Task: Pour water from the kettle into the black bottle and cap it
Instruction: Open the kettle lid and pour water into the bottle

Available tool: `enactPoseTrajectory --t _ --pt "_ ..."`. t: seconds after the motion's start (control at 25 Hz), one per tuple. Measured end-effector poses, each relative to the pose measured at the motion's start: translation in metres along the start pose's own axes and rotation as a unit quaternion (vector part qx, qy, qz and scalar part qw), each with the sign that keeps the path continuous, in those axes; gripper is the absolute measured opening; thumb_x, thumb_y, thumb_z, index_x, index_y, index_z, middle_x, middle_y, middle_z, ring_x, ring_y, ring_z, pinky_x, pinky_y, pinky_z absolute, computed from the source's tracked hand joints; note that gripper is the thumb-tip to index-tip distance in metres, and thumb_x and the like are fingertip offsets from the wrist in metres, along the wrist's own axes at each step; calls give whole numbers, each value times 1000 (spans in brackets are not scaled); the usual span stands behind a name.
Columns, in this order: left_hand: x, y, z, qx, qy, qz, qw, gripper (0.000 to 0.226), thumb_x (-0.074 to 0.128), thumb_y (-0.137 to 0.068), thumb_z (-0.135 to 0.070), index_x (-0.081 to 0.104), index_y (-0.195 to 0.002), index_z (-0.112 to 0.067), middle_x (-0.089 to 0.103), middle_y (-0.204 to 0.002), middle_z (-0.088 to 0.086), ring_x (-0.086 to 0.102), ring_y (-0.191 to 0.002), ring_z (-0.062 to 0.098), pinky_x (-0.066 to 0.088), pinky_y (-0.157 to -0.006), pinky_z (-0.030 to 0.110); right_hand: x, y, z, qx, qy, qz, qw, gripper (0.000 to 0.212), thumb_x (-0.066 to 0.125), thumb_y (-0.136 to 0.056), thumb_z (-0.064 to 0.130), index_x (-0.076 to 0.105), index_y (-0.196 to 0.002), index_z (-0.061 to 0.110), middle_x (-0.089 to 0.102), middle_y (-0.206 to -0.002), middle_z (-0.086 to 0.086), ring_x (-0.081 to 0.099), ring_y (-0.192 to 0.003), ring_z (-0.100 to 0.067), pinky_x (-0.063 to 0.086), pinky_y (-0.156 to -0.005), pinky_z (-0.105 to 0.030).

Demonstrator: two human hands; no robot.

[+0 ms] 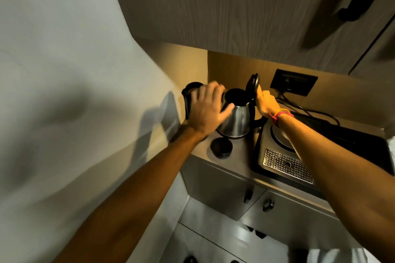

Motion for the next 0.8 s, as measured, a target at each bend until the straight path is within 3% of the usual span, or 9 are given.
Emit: enactPoseTrajectory --t 0.08,0.12,0.16,0.28,0.32,0.44,0.52,0.64,0.8 --pt "-18 -7 41 -148 2 -59 987 69 61 -79 -66 51 -126 -17 51 -127 6 48 -115 22 38 -93 36 6 -20 -12 -6 28 -13 1000 15 33 -98 -1 46 -103 4 46 -82 -19 41 -93 -29 29 -84 -32" --pt "-18 0 59 -219 31 -56 974 76 67 -75 -65 49 -130 -17 51 -130 5 49 -119 22 39 -95 35 12 -31 -16 -23 81 -14 996 38 35 -95 -1 38 -133 4 53 -93 -28 51 -99 -39 34 -88 -38" --pt "-11 11 74 -284 97 -27 954 84 75 -71 -62 45 -135 -15 52 -134 6 49 -123 22 41 -99 35 14 -39 -18 -40 106 -20 993 54 36 -94 -1 23 -146 0 55 -104 -33 54 -102 -45 36 -90 -43" --pt "31 47 82 -415 347 99 835 91 94 -62 -33 45 -137 -12 61 -132 9 59 -123 27 49 -96 30 23 -51 -24 -51 59 -23 997 51 35 -94 3 28 -143 -3 54 -98 -30 54 -90 -44 37 -83 -46" --pt "37 53 81 -424 354 110 827 86 94 -62 -27 49 -134 -12 65 -126 9 62 -118 28 49 -92 28 24 -59 -26 -65 65 -25 995 44 34 -94 5 34 -137 2 55 -97 -30 54 -89 -44 38 -82 -48" --pt "40 53 75 -408 315 91 852 82 93 -63 -24 52 -134 -11 68 -122 9 65 -113 28 54 -94 34 20 -57 -32 -42 33 -47 998 38 32 -96 6 37 -132 -8 60 -99 -32 55 -89 -47 40 -89 -50" --pt "40 43 65 -368 304 105 872 84 92 -64 -25 50 -136 -12 66 -124 8 63 -115 27 54 -96 39 16 -50 -38 11 -38 -53 998 29 32 -96 3 45 -113 -17 58 -93 -34 50 -82 -47 37 -91 -45" --pt "41 29 50 -295 253 171 905 80 89 -66 -30 48 -132 -13 61 -124 8 60 -114 30 54 -93 44 27 -66 -38 -4 -29 -40 999 50 32 -96 10 26 -143 -3 60 -120 -31 54 -108 -50 36 -105 -54" --pt "40 8 39 -215 100 257 937 77 82 -67 -46 47 -126 -12 59 -121 11 61 -107 32 56 -81 45 32 -77 -46 14 -27 -29 999 62 36 -92 12 16 -150 4 57 -125 -30 50 -117 -49 35 -106 -59"
Point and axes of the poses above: each hand's wrist, its own y-axis away from the middle knuckle, its own x-axis out of the palm, z = x × y, the point moved 7 cm from there along -y, towards the middle knuckle
